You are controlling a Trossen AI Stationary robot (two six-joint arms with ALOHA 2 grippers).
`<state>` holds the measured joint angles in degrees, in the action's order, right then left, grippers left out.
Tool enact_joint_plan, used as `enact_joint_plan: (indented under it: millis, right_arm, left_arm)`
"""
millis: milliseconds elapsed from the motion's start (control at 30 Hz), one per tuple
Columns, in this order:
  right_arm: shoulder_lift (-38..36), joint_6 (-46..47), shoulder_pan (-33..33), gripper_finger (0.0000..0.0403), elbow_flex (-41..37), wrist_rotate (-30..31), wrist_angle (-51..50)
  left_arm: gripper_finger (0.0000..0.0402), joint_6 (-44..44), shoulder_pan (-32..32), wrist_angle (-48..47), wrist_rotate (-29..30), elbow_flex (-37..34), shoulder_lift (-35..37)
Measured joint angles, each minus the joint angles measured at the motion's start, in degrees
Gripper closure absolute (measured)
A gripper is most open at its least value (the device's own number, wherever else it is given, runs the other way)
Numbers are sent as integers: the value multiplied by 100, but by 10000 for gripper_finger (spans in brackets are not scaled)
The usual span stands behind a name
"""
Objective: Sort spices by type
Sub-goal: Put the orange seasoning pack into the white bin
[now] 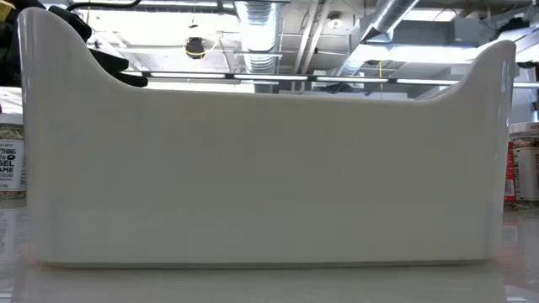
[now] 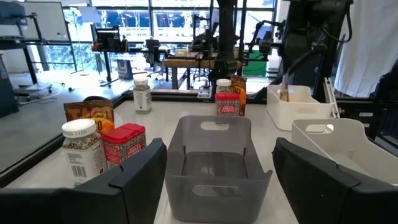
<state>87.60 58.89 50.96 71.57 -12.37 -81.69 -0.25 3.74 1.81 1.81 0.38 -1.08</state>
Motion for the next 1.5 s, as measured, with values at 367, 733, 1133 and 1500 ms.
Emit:
enact_joint_plan:
  millis: [367,733,1133,1500]
  right_arm:
    - [547,-790,-567,390,0,-278,-147]
    - [583,-846,-469,363,2,-292,-118]
    - [583,-842,-369,352,2,-276,-107]
    - [583,-839,-372,350,2,-268,-99]
  left_arm:
    - [120,0,1,1,3,-2,0]
    - [120,0,1,1,3,-2,0]
    - [120,0,-1,1,3,-2,0]
    - [120,-2,-1,1,5,0,0]
